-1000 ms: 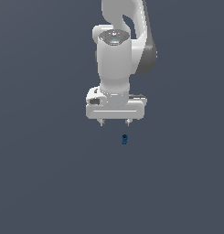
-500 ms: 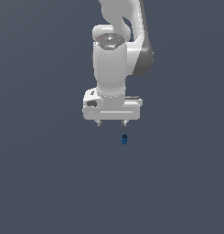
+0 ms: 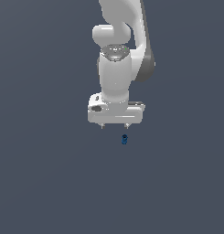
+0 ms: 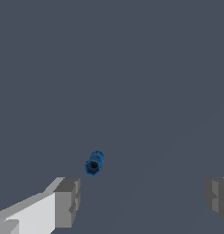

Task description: Pick up the object and move it to a goal position.

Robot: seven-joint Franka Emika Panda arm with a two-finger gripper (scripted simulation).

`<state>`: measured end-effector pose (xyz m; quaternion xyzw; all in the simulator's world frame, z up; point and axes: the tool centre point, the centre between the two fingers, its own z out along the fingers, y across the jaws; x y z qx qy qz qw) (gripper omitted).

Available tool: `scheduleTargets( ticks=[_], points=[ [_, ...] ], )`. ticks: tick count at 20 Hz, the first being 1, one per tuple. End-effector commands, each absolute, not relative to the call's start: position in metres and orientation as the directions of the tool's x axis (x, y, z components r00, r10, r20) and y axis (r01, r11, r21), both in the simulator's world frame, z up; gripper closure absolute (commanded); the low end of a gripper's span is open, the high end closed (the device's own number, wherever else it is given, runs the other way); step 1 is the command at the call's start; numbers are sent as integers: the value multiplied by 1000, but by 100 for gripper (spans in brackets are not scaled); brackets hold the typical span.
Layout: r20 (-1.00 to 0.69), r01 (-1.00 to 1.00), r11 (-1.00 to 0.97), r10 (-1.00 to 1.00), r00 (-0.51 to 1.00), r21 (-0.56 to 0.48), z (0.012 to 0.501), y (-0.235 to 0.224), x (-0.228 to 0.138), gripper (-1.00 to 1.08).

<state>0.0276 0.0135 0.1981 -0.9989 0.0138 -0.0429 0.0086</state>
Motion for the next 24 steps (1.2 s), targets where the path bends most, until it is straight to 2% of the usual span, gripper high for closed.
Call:
scheduleTargets(
  ticks=[1,10,24],
  points=[
    [71,-35,-999,-36,997,-17,181,23,25,-92],
    [12,-76,-997,-76,997,-4,108,62,6,-92],
    [0,-82,-997,-82,997,0,75,69,1,-92]
  ],
)
